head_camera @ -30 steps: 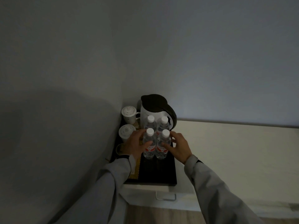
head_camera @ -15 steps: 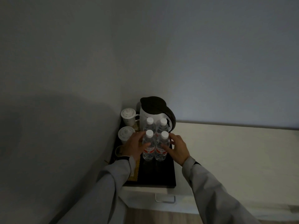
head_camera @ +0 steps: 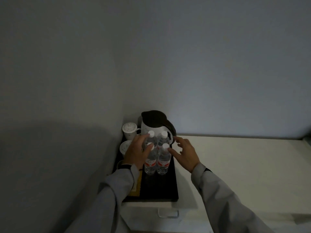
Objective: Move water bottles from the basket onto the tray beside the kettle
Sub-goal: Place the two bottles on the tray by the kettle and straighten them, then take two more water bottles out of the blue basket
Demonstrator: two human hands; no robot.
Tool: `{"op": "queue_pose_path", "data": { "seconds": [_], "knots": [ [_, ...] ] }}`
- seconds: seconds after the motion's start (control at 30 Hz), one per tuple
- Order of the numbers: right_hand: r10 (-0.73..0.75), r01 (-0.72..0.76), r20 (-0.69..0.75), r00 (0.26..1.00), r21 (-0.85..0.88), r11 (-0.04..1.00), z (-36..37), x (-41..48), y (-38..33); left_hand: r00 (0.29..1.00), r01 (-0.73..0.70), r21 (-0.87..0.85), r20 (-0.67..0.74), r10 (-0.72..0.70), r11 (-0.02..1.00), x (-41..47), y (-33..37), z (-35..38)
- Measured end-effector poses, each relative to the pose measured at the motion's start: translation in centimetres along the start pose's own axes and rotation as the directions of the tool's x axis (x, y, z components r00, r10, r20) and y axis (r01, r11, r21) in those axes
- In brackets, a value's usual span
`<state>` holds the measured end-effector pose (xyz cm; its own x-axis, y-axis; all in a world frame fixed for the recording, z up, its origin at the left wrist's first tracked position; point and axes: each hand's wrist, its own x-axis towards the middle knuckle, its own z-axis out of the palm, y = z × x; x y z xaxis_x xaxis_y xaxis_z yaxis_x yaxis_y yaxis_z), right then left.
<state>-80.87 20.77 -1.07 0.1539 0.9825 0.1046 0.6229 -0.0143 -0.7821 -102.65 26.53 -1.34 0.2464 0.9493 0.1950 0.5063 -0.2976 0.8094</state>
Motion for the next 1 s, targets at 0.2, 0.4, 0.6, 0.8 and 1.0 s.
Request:
{"op": "queue_pose_path", "data": {
  "seconds": [0.2, 0.4, 0.6, 0.8, 1.0],
  "knots": [
    [-0.139, 0.115, -0.156, 0.978, -0.157, 0.981, -8.1, -2.1, -4.6, 0.97, -0.241, 0.112, 0.012, 0.242, 0.964, 0.1, 8.2, -2.6],
    [-0.214, 0.114, -0.295, 0.931, -0.322, 0.94, -17.2, -7.3, -7.5, 0.848, -0.53, 0.284, 0.152, 0.508, 0.799, -0.4, 17.4, -1.1],
    [-0.24, 0.046, -0.413, 0.879, -0.427, 0.903, -27.0, -13.5, -6.7, 0.742, -0.667, 0.322, 0.212, 0.635, 0.672, -1.1, 26.2, 2.5],
    [-0.242, -0.011, -0.495, 0.834, -0.454, 0.891, -36.8, -20.2, -1.6, 0.672, -0.729, 0.35, 0.209, 0.71, 0.588, -3.7, 35.4, 9.9],
    [-0.199, -0.091, -0.546, 0.814, -0.458, 0.884, -46.1, -26.0, 4.7, 0.661, -0.745, 0.307, 0.216, 0.719, 0.592, -7.1, 42.4, 19.4]
  ]
}}
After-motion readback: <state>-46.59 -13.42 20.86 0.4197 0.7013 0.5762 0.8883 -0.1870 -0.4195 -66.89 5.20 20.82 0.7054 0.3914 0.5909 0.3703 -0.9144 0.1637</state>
